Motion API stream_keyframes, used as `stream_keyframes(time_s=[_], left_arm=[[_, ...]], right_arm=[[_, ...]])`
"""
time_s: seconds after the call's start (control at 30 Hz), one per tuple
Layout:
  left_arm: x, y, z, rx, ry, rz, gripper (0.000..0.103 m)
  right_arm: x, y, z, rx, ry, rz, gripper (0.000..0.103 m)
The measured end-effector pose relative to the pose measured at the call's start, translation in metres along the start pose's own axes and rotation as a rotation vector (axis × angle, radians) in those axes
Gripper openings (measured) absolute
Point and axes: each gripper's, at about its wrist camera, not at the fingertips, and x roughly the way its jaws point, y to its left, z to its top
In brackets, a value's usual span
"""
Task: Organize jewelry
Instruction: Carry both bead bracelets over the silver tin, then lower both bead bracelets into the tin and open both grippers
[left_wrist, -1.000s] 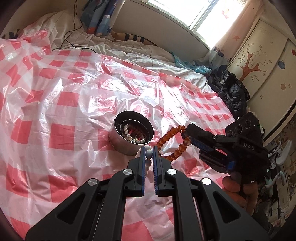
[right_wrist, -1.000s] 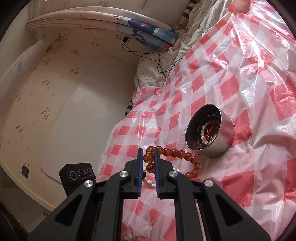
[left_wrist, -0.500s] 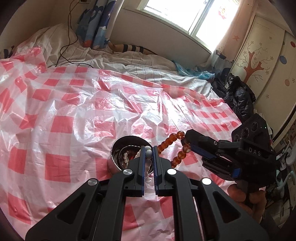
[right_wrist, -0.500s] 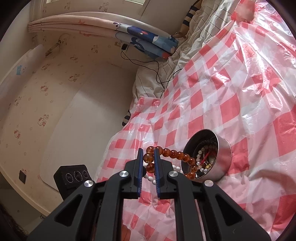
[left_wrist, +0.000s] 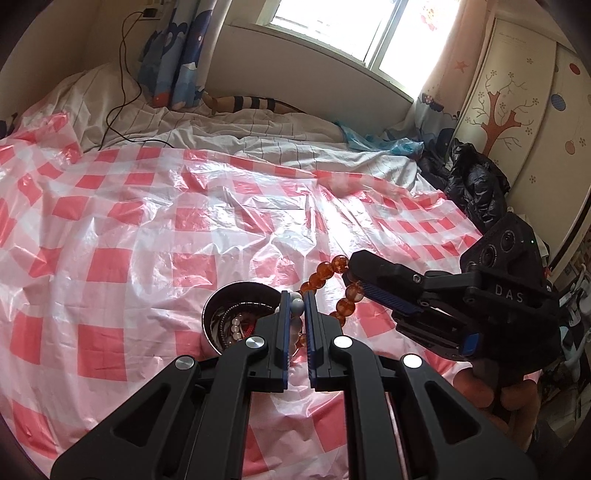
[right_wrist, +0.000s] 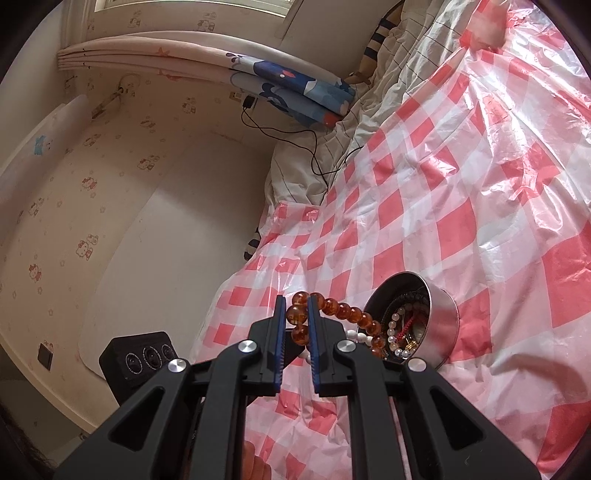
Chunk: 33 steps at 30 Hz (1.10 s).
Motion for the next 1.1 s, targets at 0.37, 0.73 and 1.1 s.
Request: stream_keyframes(time_s=[0.37,0.73,1.1], left_arm=[[0.008,0.003,0.007,-0.004,-0.023,-0.002,0.007],[0.006,0.011,0.01,-0.036,-0.054,-0.013,0.007],[0.045,0.027,0.0,-0.116,0.051,0.042,0.007]], right_arm=[[0.013,0.003,0.002,-0.038,-0.004,-0.038,0.012],[0.009,0.005,0.004,-0.057,-0.022,-0.058,0.012],[0.037,-0.001,-0.002,-0.113,0.056,-0.228,0.028]])
